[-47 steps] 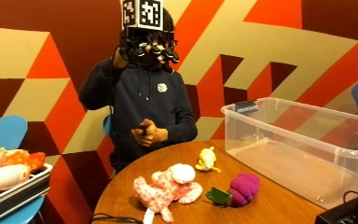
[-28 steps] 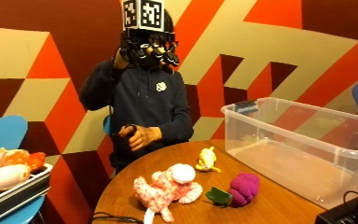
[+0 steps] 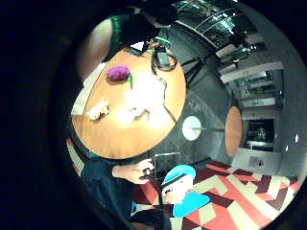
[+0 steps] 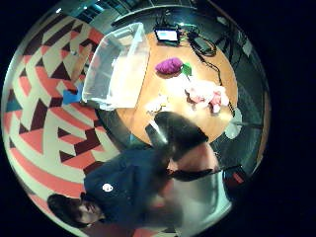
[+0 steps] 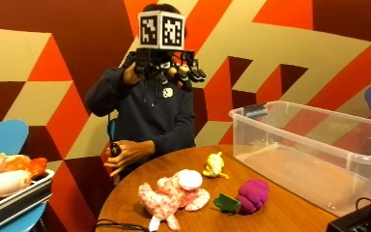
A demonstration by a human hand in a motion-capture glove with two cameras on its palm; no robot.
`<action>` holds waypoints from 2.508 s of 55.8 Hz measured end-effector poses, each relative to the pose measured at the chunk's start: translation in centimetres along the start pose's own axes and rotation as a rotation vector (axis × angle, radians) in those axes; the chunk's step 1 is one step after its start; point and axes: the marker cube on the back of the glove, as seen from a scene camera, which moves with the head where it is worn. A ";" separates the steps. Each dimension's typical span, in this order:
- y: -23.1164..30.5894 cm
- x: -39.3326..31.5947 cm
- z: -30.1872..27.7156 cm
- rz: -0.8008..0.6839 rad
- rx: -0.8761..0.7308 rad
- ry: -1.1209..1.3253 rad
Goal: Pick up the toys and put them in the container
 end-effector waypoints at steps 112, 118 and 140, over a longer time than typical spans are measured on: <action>-16.3 -29.0 0.6 -0.377 0.284 -0.123; -16.1 -30.4 1.6 -0.390 0.140 -0.184; -14.4 -19.7 -1.1 -0.263 0.226 -0.259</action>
